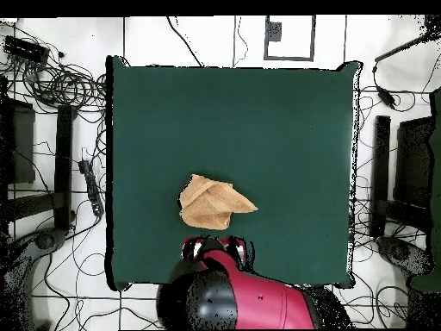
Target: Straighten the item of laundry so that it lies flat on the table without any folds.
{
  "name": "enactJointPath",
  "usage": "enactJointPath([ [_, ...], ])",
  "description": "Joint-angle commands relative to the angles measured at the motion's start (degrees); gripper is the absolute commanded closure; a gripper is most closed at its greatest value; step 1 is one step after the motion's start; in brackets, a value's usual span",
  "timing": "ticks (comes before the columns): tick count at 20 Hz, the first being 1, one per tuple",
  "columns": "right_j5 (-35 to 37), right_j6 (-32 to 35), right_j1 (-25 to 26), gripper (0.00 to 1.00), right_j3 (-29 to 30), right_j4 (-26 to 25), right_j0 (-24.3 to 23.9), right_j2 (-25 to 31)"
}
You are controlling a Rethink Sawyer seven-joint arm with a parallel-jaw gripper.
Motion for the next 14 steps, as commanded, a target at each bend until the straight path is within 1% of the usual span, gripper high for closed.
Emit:
enactJointPath([
  [1,-4.35,1.83,4.85,0.0,6.6,0.25,-0.41,6.44],
  [14,-10.04,3.17,8.67,0.0,6.87,-1.08,-0.96,7.31],
])
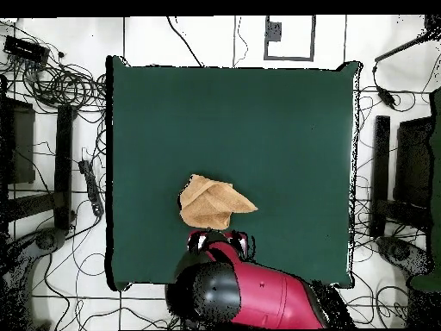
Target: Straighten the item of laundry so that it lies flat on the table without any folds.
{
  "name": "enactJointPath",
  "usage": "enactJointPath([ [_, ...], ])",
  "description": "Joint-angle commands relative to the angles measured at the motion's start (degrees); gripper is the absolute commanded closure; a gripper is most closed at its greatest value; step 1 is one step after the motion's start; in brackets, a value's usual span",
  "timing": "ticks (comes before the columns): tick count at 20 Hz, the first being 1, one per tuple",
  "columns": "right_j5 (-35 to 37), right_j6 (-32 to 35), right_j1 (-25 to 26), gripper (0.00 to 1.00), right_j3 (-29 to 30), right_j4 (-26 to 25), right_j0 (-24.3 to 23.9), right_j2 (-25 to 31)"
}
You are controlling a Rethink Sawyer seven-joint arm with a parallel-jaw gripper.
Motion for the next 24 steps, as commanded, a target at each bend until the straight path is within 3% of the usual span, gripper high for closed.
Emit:
enactJointPath([
  [1,-5.14,3.4,4.42,0.0,6.59,-1.26,0.04,6.61],
  [24,-12.73,4.46,14.18,0.0,4.17,-3.04,-0.69,7.17],
])
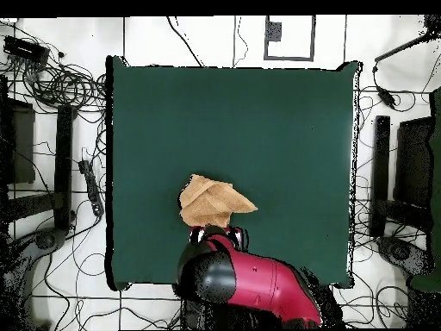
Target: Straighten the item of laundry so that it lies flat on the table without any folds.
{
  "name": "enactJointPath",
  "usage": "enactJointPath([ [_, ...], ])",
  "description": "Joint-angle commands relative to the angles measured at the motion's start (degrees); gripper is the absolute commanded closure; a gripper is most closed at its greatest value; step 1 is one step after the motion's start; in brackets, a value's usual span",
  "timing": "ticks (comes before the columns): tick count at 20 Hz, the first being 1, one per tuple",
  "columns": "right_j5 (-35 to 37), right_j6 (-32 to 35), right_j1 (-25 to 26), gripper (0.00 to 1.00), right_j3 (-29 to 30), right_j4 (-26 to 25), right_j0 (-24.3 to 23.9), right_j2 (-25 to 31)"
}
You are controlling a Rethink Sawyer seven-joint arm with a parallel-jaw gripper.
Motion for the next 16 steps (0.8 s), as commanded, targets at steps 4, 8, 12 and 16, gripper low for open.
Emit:
enactJointPath([
  [4,-4.36,4.47,7.05,0.0,2.73,-3.38,-0.62,6.49],
  [8,-6.28,4.76,9.5,0.0,2.31,-4.13,-1.05,6.67],
  [12,-8.15,5.55,11.71,0.0,1.62,-5.21,-1.21,6.62],
  [16,-8.61,5.85,12.44,0.0,1.12,-5.63,-1.46,6.88],
])
